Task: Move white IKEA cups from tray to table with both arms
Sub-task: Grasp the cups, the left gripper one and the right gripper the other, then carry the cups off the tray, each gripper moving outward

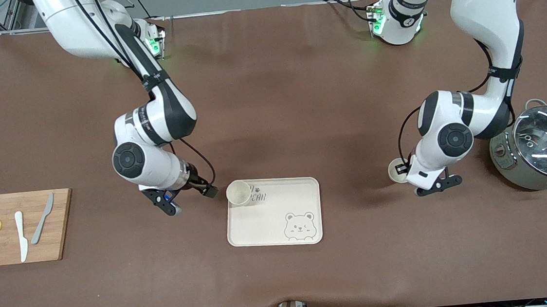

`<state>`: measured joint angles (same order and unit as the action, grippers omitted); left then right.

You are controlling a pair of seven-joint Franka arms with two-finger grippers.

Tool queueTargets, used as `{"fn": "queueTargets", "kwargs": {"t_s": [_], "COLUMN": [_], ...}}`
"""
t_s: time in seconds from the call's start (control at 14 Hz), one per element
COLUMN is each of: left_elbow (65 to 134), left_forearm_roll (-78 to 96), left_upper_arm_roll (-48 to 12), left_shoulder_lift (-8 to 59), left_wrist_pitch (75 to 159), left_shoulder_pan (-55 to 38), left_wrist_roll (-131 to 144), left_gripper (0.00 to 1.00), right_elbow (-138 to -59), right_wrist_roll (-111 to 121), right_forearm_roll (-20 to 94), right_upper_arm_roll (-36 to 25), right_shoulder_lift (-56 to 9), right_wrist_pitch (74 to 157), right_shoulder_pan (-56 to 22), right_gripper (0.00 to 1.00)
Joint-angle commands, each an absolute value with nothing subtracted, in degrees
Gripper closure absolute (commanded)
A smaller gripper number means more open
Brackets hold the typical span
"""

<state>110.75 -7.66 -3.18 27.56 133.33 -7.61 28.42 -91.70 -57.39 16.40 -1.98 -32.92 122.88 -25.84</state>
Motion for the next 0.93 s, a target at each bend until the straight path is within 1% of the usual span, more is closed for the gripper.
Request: {"fn": "queueTargets", "kwargs": {"t_s": [0.0, 0.07, 0.14, 0.36, 0.43, 0.57, 0.64, 0.71, 0.86], "left_elbow": [117.8, 118.0, 118.4, 119.5, 120.5, 121.7, 122.2, 122.4, 123.6], "left_forearm_roll": [-8.9, -8.9, -8.9, -8.9, -8.8, -8.8, -8.7, -8.7, -8.5], "left_upper_arm_roll": [-3.8, -3.8, -3.8, -4.2, -4.3, -4.5, -4.5, -4.6, -4.7], "left_shoulder_lift": [23.8, 23.6, 23.3, 21.7, 20.9, 20.0, 19.8, 19.3, 18.0], "left_wrist_pitch": [137.4, 137.4, 137.4, 137.3, 137.3, 137.3, 137.3, 137.3, 137.2], "left_shoulder_pan": [-6.0, -6.0, -6.0, -4.0, -3.4, -1.6, -1.6, -1.6, -1.5], "left_wrist_roll": [26.1, 26.0, 26.0, 24.7, 23.3, 21.9, 21.8, 21.7, 21.4], "left_gripper": [1.0, 1.0, 1.0, 1.0, 1.0, 1.0, 1.0, 1.0, 1.0], "right_elbow": [-88.3, -88.3, -88.3, -88.3, -88.5, -88.5, -88.5, -88.5, -88.4], "right_wrist_roll": [-62.2, -62.7, -62.7, -62.9, -62.9, -62.9, -63.1, -64.0, -64.8], "right_forearm_roll": [18.0, 17.9, 18.0, 17.7, 17.6, 17.6, 17.7, 17.7, 17.5], "right_upper_arm_roll": [-2.5, -2.5, -2.5, -2.6, -2.6, -2.6, -2.6, -2.6, -2.7], "right_shoulder_lift": [-37.0, -37.5, -37.8, -38.8, -39.5, -40.6, -40.9, -41.1, -40.9], "right_wrist_pitch": [126.8, 127.7, 127.8, 129.5, 130.9, 131.6, 132.4, 133.1, 132.6], "right_shoulder_pan": [-28.6, -29.1, -29.4, -30.5, -30.7, -31.1, -31.1, -31.5, -31.3], "right_gripper": [0.0, 0.0, 0.03, 0.25, 0.36, 0.7, 0.89, 1.0, 1.0]}}
